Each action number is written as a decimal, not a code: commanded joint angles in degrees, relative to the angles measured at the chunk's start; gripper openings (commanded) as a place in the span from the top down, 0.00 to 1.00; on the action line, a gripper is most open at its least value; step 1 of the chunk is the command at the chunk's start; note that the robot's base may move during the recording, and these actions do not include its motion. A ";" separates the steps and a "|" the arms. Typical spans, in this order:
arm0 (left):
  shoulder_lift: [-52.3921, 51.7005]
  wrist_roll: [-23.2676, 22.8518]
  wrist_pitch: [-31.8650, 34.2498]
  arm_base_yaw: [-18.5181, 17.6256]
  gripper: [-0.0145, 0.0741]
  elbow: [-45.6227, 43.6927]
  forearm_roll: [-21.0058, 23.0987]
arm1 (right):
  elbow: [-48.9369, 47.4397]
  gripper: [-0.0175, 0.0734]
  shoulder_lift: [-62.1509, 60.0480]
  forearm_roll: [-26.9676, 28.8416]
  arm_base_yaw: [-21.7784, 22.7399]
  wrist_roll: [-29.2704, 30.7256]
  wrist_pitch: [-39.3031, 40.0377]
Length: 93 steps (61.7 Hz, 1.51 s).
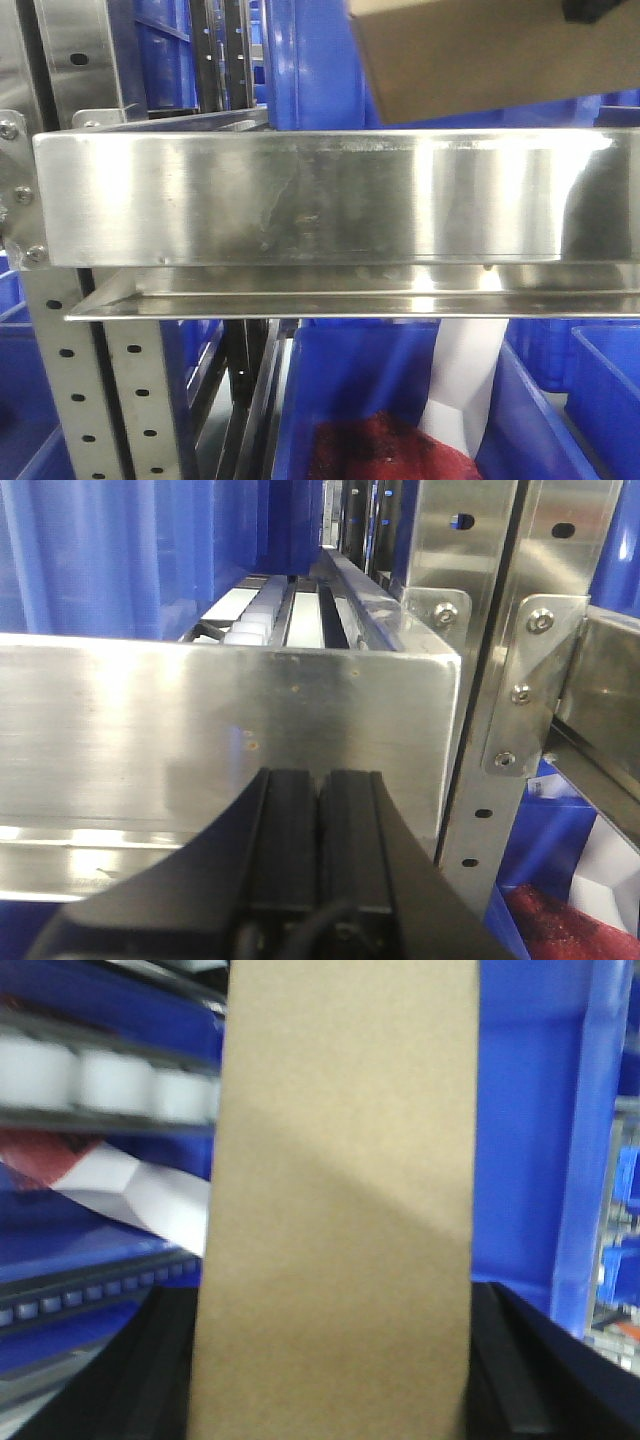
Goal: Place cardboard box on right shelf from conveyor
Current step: 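Lower the box onto the roller shelf and open the right gripper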
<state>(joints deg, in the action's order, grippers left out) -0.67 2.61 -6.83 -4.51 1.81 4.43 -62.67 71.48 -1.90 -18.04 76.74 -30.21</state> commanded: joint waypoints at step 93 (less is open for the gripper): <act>-0.85 0.02 5.06 -0.36 0.97 0.54 0.34 | 3.73 0.11 -8.68 13.62 1.38 -28.43 3.40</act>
<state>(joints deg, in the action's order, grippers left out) -0.67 2.61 -6.83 -4.51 1.81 4.43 -57.16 66.35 10.64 -16.69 56.67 -31.49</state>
